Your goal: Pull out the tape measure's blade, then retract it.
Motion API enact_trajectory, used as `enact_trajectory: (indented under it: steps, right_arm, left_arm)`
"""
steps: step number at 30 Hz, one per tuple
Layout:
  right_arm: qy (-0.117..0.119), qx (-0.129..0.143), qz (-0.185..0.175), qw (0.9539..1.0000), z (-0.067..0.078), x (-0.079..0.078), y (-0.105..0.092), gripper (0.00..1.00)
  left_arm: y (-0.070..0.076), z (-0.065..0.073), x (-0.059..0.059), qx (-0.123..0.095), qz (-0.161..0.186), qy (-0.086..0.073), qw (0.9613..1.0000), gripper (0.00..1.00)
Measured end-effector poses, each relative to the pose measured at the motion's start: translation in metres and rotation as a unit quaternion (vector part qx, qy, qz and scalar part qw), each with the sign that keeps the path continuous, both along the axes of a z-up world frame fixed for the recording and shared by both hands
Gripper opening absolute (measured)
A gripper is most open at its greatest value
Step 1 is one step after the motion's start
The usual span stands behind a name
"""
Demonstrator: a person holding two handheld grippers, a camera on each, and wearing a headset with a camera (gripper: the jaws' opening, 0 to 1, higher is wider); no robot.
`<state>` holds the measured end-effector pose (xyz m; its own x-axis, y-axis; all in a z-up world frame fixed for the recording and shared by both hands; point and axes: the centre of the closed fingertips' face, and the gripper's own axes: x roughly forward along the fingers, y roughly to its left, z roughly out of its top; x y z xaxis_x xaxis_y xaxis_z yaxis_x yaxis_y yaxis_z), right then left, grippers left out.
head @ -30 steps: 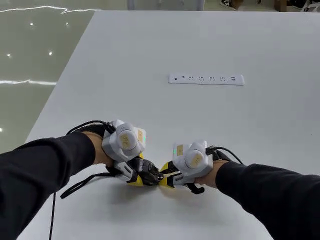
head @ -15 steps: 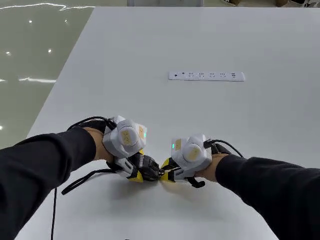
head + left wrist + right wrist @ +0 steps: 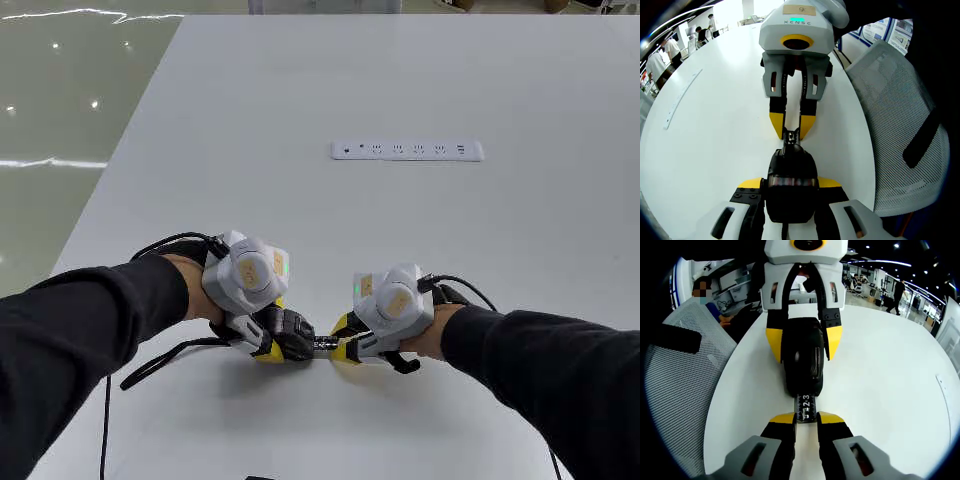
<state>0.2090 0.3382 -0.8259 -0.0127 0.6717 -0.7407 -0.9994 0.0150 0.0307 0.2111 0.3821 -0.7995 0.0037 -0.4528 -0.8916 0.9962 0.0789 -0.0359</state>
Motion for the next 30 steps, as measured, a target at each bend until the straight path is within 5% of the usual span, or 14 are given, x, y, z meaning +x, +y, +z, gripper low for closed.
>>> enact_trajectory:
  steps: [7,30]
  right_arm:
    - [0.001,0.020,0.000,0.9998,0.000,-0.004,0.013,0.13]
    - [-0.004,0.001,-0.003,1.0000,0.003,0.000,-0.015,0.11]
  left_arm:
    - [0.000,0.000,-0.001,-0.001,0.002,0.000,1.0000,0.34]
    - [0.003,0.001,-0.001,0.005,0.005,-0.008,0.9999,0.34]
